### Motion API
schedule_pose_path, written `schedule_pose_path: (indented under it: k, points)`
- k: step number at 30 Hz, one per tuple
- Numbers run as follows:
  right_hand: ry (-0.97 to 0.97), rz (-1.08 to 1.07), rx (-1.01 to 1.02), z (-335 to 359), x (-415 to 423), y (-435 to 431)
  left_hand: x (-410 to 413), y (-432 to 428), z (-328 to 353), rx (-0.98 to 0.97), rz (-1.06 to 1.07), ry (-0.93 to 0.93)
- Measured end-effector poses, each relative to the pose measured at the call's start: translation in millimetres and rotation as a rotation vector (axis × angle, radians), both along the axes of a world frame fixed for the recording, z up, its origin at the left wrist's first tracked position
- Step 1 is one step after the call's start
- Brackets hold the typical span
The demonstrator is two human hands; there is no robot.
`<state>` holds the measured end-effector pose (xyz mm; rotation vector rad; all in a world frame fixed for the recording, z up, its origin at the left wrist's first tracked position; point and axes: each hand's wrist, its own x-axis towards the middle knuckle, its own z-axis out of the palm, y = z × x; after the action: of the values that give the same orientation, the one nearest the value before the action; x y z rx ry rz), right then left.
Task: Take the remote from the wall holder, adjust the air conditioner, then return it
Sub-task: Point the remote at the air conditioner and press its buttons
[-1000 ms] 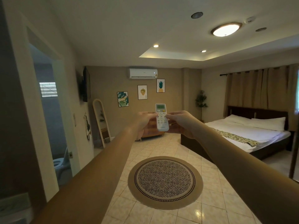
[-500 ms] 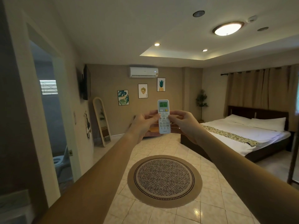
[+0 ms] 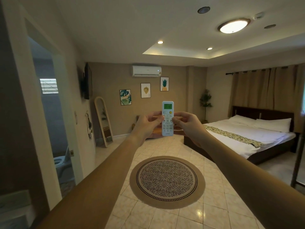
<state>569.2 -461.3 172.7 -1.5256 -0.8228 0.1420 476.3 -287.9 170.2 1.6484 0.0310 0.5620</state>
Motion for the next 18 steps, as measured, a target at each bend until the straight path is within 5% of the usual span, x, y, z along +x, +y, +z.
schedule_pose_path:
  k: [18]
  points:
    - [-0.017, 0.031, -0.011, -3.4, -8.9, -9.6, -5.3, -6.2, -8.3, 0.008, 0.047, 0.012]
